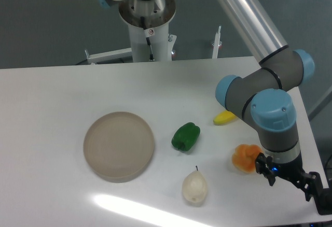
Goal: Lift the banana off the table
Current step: 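Move the open gripper up and over the small yellow banana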
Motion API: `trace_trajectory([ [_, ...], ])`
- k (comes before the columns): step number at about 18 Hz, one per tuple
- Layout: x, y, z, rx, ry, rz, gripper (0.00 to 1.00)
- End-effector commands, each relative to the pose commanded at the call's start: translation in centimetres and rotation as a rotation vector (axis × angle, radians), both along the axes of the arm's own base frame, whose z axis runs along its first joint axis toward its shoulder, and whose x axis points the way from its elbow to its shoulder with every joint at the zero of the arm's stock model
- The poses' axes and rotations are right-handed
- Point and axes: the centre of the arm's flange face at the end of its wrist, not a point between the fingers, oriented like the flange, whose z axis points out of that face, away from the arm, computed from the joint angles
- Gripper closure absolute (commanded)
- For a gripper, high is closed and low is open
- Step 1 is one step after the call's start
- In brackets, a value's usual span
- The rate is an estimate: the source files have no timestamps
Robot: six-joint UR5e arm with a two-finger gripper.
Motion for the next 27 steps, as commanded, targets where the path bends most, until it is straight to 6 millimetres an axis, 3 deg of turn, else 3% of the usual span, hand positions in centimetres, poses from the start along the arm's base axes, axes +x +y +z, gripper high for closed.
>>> trace_trajectory([
  [8,0.6,-0.6,-0.5,-0.012,-0.014,0.006,0.0],
  [11,1.6,-1.5,0.6,-0.015,-0.025,0.001,0.0],
  [17,6.1,-6.8,0.6,-0.095,-0.136,0.0,0.0],
  [19,5.5,-9.7,0.8,-0.149,-0.233,0.027,0.0],
  [22,4.9,-12.3,2.3,-0.135,-0.35,0.04,0.0],
  [27,5.5,-14.6,0.7,-0.176,-0.428,0.065,0.0],
])
